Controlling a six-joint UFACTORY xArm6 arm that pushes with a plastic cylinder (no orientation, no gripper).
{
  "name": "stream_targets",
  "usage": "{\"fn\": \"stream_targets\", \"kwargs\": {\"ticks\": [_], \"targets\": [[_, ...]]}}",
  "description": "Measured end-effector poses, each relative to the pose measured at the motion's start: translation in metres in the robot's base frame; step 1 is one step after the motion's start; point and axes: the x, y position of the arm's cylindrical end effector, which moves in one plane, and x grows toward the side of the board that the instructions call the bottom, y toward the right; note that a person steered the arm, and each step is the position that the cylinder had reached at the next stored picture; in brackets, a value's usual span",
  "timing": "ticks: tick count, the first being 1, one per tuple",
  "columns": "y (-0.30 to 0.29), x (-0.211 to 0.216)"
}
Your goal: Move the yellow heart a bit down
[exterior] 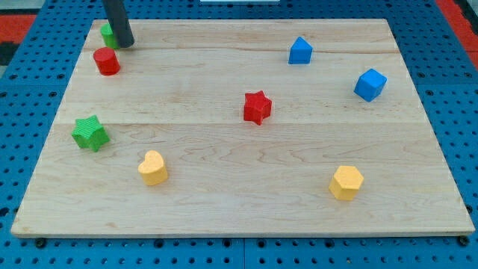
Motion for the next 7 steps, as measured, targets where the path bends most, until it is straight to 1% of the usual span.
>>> {"fn": "stream_targets", "kwargs": {"ticks": [1,2,3,4,6,7], "targets": [[0.064,0.006],[0.108,0.067],[0.114,0.138],[0.112,0.174],[0.111,0.219],[0.101,0.228]]}}
